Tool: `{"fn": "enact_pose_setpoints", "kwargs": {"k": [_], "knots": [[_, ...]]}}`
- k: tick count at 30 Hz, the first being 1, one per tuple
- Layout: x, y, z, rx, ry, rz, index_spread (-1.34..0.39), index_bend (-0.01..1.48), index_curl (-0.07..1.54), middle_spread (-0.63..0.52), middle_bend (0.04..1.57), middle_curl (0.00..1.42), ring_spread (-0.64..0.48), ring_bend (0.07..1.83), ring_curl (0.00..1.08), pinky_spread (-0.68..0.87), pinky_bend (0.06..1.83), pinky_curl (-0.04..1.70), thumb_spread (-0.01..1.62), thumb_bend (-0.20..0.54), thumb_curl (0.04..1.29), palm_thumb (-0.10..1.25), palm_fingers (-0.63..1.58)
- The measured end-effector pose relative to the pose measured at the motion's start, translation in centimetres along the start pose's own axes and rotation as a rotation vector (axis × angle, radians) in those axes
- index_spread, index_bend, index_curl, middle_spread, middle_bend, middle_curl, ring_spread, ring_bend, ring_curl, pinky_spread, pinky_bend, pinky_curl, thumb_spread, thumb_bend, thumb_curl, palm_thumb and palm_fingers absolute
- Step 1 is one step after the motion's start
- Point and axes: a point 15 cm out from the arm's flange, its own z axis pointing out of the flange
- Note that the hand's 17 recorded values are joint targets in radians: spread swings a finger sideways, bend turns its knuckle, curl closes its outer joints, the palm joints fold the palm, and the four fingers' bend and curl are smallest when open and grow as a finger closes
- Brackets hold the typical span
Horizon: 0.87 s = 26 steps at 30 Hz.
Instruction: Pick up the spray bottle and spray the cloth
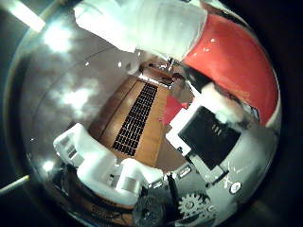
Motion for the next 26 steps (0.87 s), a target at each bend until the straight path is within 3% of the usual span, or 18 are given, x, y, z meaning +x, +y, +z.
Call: {"fn": "enact_pose_setpoints", "kwargs": {"k": [3,4,10,16,26], "knots": [[0.1,-0.2,-0.6,0.007,0.009,-0.001,-0.37,0.43,0.7,-0.14,1.04,0.61,-0.24,1.18,0.53,-0.19,0.62,0.87,0.89,-0.026,0.65,0.83,0.27],[0.2,-0.2,-0.7,0.007,0.012,0.001,-0.37,0.45,0.69,-0.14,1.0,0.6,-0.22,1.11,0.51,-0.07,0.59,0.86,0.94,-0.025,0.63,0.82,0.2],[0.9,1.3,-2.2,-0.016,0.046,0.033,-0.31,0.38,0.59,-0.09,0.79,0.54,-0.09,0.87,0.43,0.38,0.55,0.73,1.02,-0.027,0.55,0.76,0.1],[1.6,2.0,-5.1,0.014,0.075,0.046,-0.29,0.33,0.53,-0.07,0.7,0.51,-0.04,0.77,0.39,0.51,0.49,0.61,1.03,-0.023,0.51,0.75,0.18],[2.9,4.6,-8.5,0.04,0.115,0.074,-0.27,0.28,0.49,-0.08,0.59,0.5,-0.04,0.66,0.36,0.52,0.44,0.49,1.03,-0.023,0.48,0.74,0.29]]}}
